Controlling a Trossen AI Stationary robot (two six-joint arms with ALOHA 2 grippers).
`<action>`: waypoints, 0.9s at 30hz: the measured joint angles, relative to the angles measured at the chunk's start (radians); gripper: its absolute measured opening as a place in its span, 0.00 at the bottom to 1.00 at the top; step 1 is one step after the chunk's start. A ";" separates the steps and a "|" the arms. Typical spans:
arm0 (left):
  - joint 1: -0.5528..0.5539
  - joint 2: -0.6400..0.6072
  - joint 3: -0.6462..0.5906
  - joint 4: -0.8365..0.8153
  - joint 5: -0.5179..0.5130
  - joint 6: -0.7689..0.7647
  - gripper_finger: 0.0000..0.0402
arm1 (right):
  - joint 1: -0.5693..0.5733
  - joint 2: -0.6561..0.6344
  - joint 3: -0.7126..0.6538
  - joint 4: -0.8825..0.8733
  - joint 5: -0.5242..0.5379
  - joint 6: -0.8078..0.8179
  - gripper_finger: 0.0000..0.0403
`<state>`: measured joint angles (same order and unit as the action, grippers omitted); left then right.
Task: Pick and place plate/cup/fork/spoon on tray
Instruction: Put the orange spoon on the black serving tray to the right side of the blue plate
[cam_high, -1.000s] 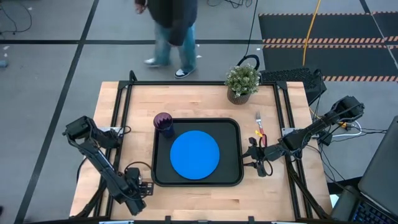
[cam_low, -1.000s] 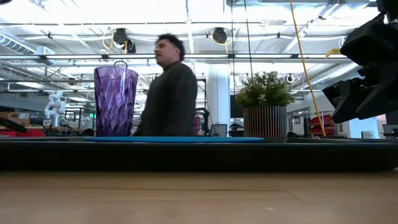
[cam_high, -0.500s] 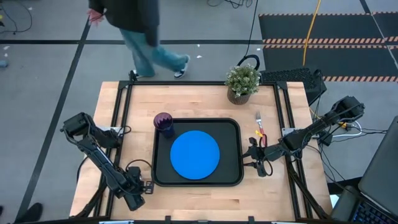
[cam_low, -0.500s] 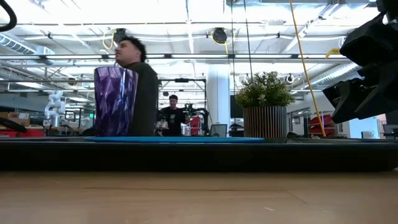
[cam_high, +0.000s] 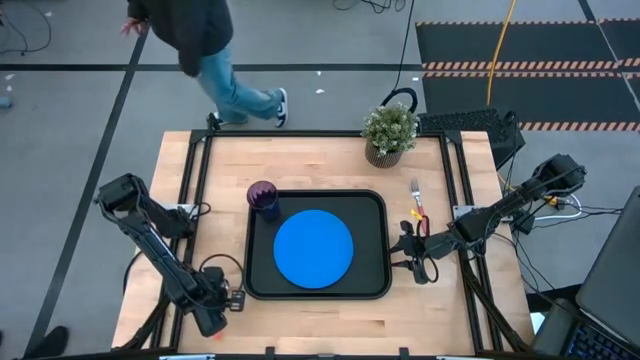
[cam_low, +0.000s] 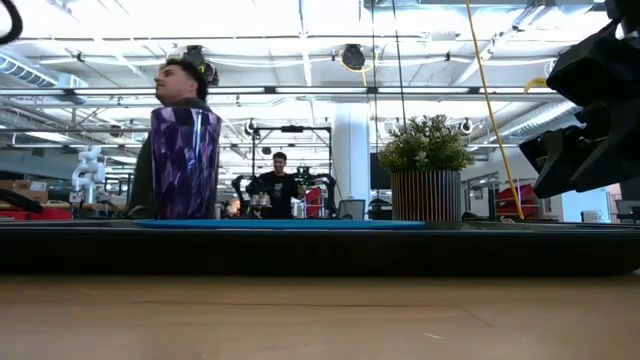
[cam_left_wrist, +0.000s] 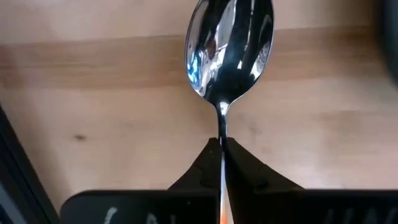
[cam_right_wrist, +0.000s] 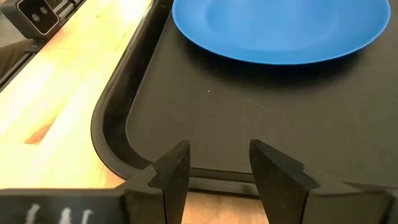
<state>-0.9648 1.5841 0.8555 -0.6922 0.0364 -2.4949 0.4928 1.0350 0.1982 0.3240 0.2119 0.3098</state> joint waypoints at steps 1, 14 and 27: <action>0.001 -0.010 0.001 0.000 -0.009 0.000 0.01 | 0.000 0.000 0.000 0.000 0.000 -0.003 0.39; 0.109 -0.046 0.092 -0.043 -0.144 0.112 0.00 | 0.000 0.000 0.000 0.000 0.000 -0.012 0.39; 0.385 -0.047 0.241 -0.053 -0.196 0.510 0.00 | 0.000 -0.001 0.000 -0.041 0.000 -0.027 0.39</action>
<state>-0.5796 1.5375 1.0963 -0.7450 -0.1597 -1.9847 0.4930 1.0340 0.1982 0.2832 0.2115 0.2829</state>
